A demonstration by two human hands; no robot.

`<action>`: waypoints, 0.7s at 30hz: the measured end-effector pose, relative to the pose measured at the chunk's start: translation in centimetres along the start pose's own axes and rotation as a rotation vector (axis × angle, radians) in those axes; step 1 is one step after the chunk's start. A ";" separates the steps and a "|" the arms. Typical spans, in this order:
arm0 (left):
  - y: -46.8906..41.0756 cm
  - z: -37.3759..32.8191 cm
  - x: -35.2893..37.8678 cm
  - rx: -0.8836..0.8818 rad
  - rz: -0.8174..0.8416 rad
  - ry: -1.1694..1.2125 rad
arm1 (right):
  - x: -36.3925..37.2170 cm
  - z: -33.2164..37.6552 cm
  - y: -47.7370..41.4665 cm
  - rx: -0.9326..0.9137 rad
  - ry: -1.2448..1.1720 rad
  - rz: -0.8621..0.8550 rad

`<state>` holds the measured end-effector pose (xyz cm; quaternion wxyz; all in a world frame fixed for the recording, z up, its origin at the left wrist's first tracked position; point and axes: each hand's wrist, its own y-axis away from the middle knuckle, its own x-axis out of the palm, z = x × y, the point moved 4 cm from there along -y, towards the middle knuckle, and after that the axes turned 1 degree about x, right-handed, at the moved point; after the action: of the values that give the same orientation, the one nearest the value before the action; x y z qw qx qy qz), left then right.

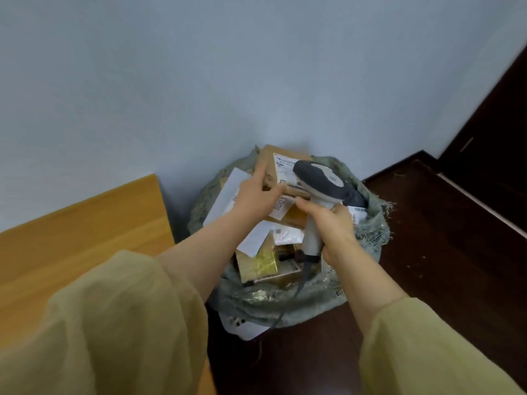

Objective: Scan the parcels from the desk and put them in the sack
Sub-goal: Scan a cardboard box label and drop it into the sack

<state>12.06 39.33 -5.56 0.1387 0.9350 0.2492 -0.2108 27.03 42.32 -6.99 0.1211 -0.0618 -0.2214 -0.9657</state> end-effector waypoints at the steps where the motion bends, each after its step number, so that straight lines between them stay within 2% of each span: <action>1: -1.1 0.2 0.6 0.028 -0.006 -0.072 | 0.3 0.0 -1.6 0.020 -0.003 0.026; 5: -2.7 1.4 1.6 0.049 0.030 -0.232 | 0.8 -1.0 -4.0 0.077 -0.014 0.050; 8: -1.1 2.3 0.2 0.041 0.054 -0.242 | 1.8 -1.3 -0.5 0.057 -0.016 0.023; 10: 0.5 3.6 -3.2 0.012 0.024 -0.252 | 4.1 -1.1 3.2 0.056 -0.059 0.092; 13: 4.3 6.7 -11.7 -0.036 -0.126 -0.261 | 10.8 -1.3 9.1 0.104 0.015 0.323; 17: 13.0 14.4 -26.5 -0.272 -0.372 -0.299 | 24.0 -2.8 17.9 0.153 0.241 0.741; 21: 23.8 23.7 -42.6 -0.421 -0.632 -0.269 | 38.4 -7.0 27.9 0.215 0.451 1.095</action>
<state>-16.65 -6.63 -2.84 0.2869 0.7274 0.5420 -0.3079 -3.09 6.95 4.84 0.6503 0.0520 -0.2225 -0.7245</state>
